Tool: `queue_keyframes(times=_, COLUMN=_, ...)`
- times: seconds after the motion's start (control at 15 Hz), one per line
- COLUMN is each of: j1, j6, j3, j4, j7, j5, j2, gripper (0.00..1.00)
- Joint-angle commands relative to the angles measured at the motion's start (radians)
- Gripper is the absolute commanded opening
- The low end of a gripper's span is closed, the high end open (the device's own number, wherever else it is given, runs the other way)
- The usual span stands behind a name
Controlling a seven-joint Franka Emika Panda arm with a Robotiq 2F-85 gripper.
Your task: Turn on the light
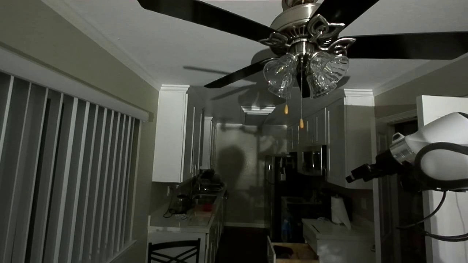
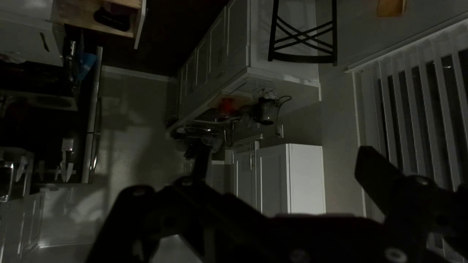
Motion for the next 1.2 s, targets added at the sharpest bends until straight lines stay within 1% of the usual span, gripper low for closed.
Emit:
queue_keyframes(times=0.0, j1=0.066, j6=0.148, j3=0.023, j4=0.033, j7=0.001, j5=0.034, j2=0.042, gripper=1.0)
queue_keyframes(times=0.13, j1=0.128, j6=0.261, j3=0.052, j4=0.058, j7=-0.007, j5=0.04, j2=0.082, gripper=1.0)
queue_keyframes(times=0.27, j1=0.172, j6=0.334, j3=0.075, j4=0.086, j7=-0.017, j5=0.029, j2=0.137, gripper=1.0)
queue_keyframes(times=0.4, j1=0.19, j6=0.416, j3=0.089, j4=0.112, j7=-0.022, j5=0.017, j2=0.196, gripper=1.0)
queue_keyframes(times=0.53, j1=0.195, j6=0.474, j3=0.092, j4=0.157, j7=-0.017, j5=0.018, j2=0.261, gripper=1.0)
queue_keyframes(times=0.8, j1=0.199, j6=0.524, j3=0.089, j4=0.265, j7=-0.006, j5=0.028, j2=0.353, gripper=1.0)
queue_keyframes(times=1.13, j1=0.195, j6=0.531, j3=0.094, j4=0.399, j7=0.002, j5=0.035, j2=0.437, gripper=1.0)
